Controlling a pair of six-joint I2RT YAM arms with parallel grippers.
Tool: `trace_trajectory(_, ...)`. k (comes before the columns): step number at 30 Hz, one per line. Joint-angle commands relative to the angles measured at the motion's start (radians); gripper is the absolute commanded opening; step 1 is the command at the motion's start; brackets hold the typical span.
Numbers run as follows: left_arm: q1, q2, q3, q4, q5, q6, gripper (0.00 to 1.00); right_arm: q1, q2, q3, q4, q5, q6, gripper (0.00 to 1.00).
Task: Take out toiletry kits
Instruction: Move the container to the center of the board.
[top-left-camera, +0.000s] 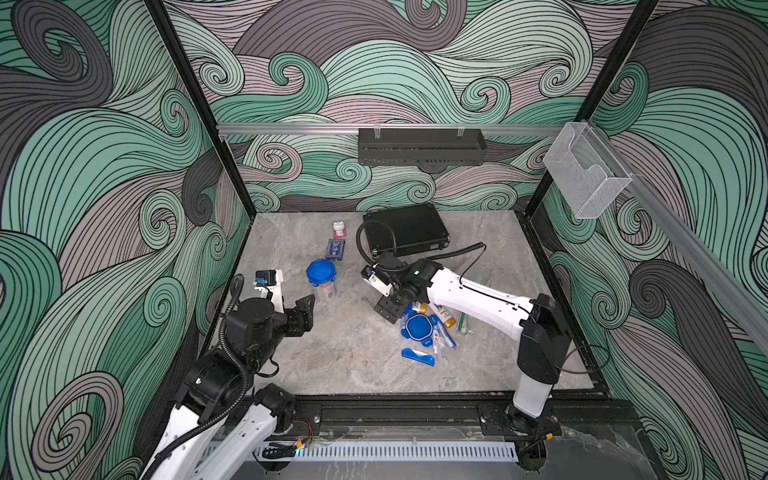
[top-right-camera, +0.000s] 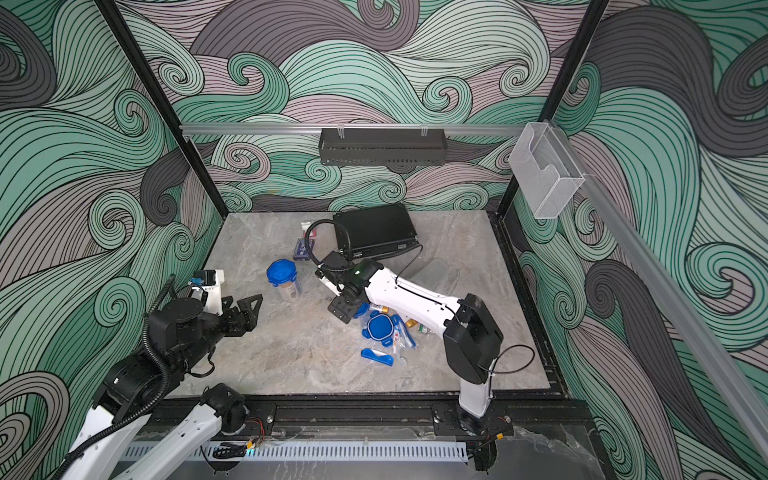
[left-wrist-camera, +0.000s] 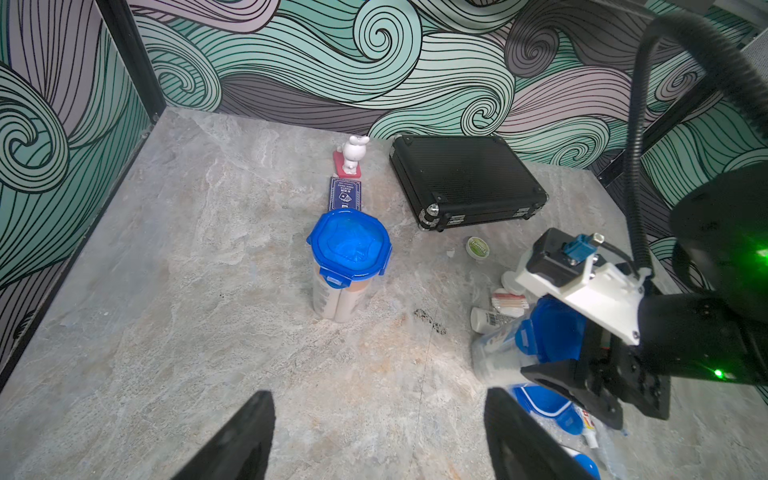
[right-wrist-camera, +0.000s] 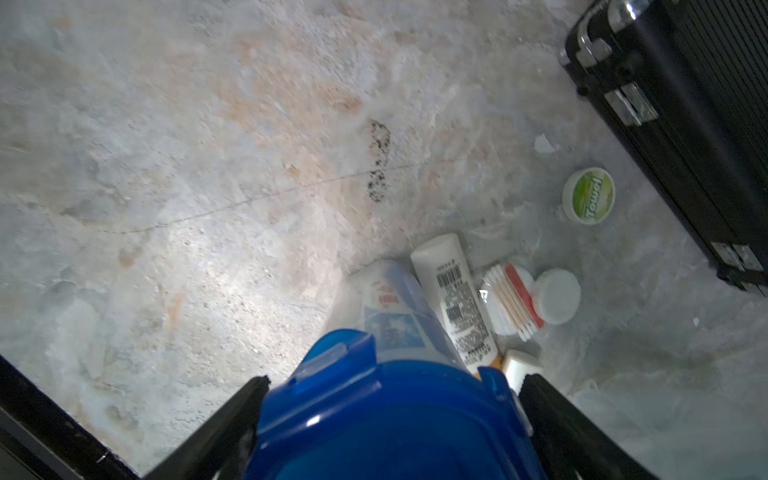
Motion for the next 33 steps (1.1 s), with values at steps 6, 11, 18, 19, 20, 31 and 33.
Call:
trace_trajectory(6,0.004,0.02,0.0,-0.011,0.013,0.001,0.79,-0.026,-0.081,-0.028,0.006,0.038,-0.051,0.64)
trace_trajectory(11,0.004,0.023,0.0,-0.008,0.016,0.0,0.79,0.006,-0.096,0.006,0.056,-0.105,-0.05,0.63)
trace_trajectory(18,0.004,0.029,0.0,-0.008,0.016,0.0,0.79,0.074,-0.023,0.066,0.063,-0.145,-0.1,0.64)
trace_trajectory(19,0.004,0.029,0.0,-0.009,0.016,0.0,0.79,0.074,-0.012,0.072,0.066,-0.16,-0.111,0.63)
trace_trajectory(20,0.003,0.03,-0.001,-0.009,0.016,0.0,0.79,0.074,-0.005,0.076,0.066,-0.176,-0.125,0.64)
trace_trajectory(31,0.004,0.038,0.0,-0.007,0.02,0.001,0.79,0.074,0.038,0.061,0.086,-0.206,-0.233,0.67)
trace_trajectory(33,0.003,0.041,0.0,-0.007,0.025,0.001,0.79,0.074,0.04,0.05,0.092,-0.211,-0.239,0.68)
